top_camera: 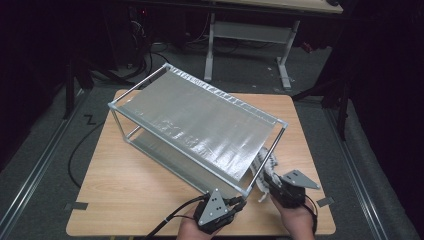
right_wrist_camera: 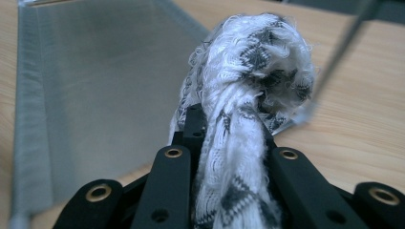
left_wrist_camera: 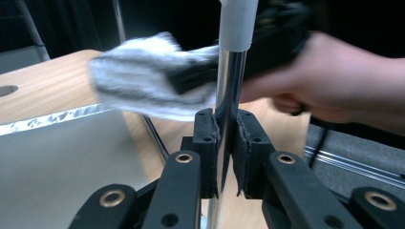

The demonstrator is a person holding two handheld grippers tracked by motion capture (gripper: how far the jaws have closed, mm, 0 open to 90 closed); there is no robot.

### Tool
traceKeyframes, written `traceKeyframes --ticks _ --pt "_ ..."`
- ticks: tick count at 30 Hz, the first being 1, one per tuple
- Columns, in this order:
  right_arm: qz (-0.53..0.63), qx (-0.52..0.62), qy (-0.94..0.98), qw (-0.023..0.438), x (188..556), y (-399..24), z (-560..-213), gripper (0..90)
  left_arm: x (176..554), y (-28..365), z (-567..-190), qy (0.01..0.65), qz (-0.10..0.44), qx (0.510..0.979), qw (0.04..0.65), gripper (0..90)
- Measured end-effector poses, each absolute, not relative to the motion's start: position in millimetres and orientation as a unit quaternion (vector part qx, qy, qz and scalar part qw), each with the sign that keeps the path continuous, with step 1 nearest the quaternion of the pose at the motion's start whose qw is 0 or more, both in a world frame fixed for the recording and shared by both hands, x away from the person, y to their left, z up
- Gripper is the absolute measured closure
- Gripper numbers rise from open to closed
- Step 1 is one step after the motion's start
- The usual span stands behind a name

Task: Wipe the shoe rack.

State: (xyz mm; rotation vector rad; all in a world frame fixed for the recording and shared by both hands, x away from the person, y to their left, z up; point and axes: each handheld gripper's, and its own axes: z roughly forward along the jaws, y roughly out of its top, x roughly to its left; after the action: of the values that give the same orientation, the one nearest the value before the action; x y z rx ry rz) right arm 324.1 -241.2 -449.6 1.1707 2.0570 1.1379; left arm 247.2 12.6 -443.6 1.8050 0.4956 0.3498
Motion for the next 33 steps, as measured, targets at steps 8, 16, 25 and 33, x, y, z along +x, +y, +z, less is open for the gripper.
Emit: traceKeyframes --ticks 8,16,25,33 --pt "0.356 0.423 0.81 0.194 349 -204 -494 77.0 236 29 -444 0.212 0.141 0.773 0.581 80.3" --pt "0.345 0.42 0.819 0.186 348 -202 -497 77.3 233 37 -442 0.215 0.156 0.777 0.57 80.7" --pt "0.349 0.422 0.816 0.187 346 -203 -498 77.2 239 56 -441 0.244 0.179 0.771 0.561 80.9" --pt "0.359 0.435 0.803 0.194 342 -205 -497 76.4 246 75 -440 0.251 0.198 0.773 0.548 80.8"
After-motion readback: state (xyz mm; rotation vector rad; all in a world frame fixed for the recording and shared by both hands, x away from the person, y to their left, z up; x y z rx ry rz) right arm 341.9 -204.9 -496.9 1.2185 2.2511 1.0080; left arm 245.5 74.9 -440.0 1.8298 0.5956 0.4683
